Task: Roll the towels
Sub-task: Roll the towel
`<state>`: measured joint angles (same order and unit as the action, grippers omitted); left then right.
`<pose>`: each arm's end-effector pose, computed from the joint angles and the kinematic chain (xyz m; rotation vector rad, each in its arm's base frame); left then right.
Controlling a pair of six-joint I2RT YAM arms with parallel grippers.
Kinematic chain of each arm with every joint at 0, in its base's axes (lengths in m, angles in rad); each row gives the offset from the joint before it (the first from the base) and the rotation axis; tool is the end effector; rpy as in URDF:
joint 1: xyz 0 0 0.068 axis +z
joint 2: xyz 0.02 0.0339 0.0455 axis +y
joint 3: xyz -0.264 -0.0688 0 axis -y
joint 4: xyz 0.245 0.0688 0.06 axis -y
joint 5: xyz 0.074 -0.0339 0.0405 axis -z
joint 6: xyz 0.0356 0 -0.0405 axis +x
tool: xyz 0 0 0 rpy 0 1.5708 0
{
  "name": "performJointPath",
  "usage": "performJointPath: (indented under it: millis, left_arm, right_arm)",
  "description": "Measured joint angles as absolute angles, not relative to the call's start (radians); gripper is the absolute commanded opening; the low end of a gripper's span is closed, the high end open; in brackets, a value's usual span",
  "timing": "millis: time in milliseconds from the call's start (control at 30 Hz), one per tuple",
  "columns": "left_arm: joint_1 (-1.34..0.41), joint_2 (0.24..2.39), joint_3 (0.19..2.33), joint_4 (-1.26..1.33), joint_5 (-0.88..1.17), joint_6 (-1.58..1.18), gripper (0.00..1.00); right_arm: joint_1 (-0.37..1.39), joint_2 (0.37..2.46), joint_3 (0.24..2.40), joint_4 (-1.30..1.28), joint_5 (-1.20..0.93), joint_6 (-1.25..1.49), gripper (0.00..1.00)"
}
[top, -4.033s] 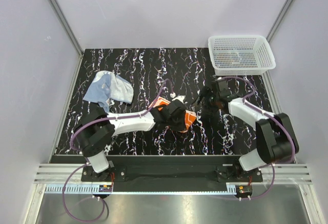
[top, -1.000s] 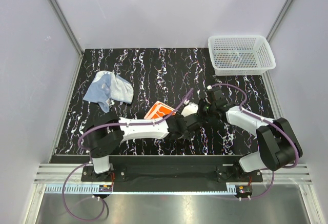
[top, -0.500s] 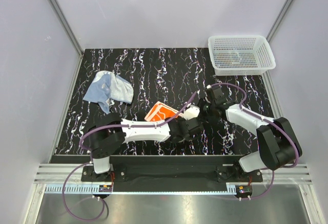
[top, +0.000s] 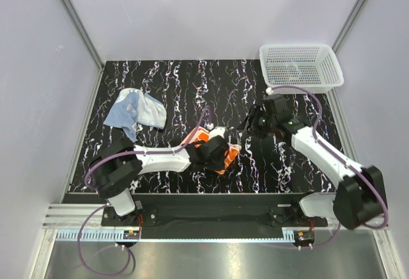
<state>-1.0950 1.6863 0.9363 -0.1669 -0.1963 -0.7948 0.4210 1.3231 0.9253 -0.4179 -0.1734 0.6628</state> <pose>0.1605 -0.2962 0.1662 0.2971 2.5337 -0.5537 0.2523 0.1197 0.2504 0.2153 2.4839 0.6952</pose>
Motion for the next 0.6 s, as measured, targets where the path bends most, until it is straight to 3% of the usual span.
performJointPath:
  millis: [33,67,200,333,600]
  left_arm:
    - [-1.072,1.682,0.907,-0.141,-0.169,-0.813,0.00]
    - [-1.050,1.679,0.879,-0.108,-0.143,-0.831,0.00]
    - [-0.998,1.662,0.799,0.016,-0.046,-0.903,0.00]
    - [-0.952,1.658,0.722,0.156,0.046,-0.989,0.00]
    - [-0.918,1.658,0.693,0.208,0.119,-1.075,0.00]
  right_arm:
    - [0.421,1.291,0.916,-0.406,-0.173,0.667,0.44]
    - [0.421,1.258,0.901,-0.388,-0.174,0.671,0.32]
    - [0.421,1.197,0.798,-0.255,-0.240,0.711,0.12]
    - [0.421,1.217,0.649,-0.094,-0.355,0.774,0.06]
    - [0.423,1.310,0.514,0.196,-0.537,0.865,0.06]
